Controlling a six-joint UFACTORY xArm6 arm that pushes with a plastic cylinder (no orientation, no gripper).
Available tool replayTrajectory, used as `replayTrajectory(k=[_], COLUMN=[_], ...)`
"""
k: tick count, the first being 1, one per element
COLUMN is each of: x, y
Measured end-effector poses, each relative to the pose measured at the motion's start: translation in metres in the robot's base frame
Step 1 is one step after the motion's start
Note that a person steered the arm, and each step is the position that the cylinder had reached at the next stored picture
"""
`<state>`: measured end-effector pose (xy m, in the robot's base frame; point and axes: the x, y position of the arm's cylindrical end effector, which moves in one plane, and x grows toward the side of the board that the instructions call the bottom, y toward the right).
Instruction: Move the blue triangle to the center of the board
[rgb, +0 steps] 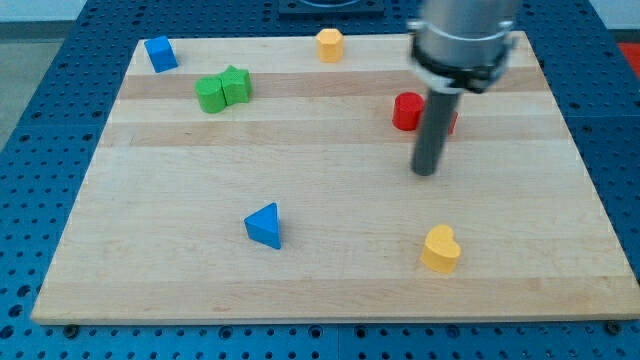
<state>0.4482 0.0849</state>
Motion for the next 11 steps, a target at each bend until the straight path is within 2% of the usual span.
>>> replayTrajectory(k=[2,4,6,7,10,11], x=[0.018,0.069,0.102,0.122,0.045,0.02], y=[-0.143,-0.173,-0.233,-0.202,-0.085,-0.069])
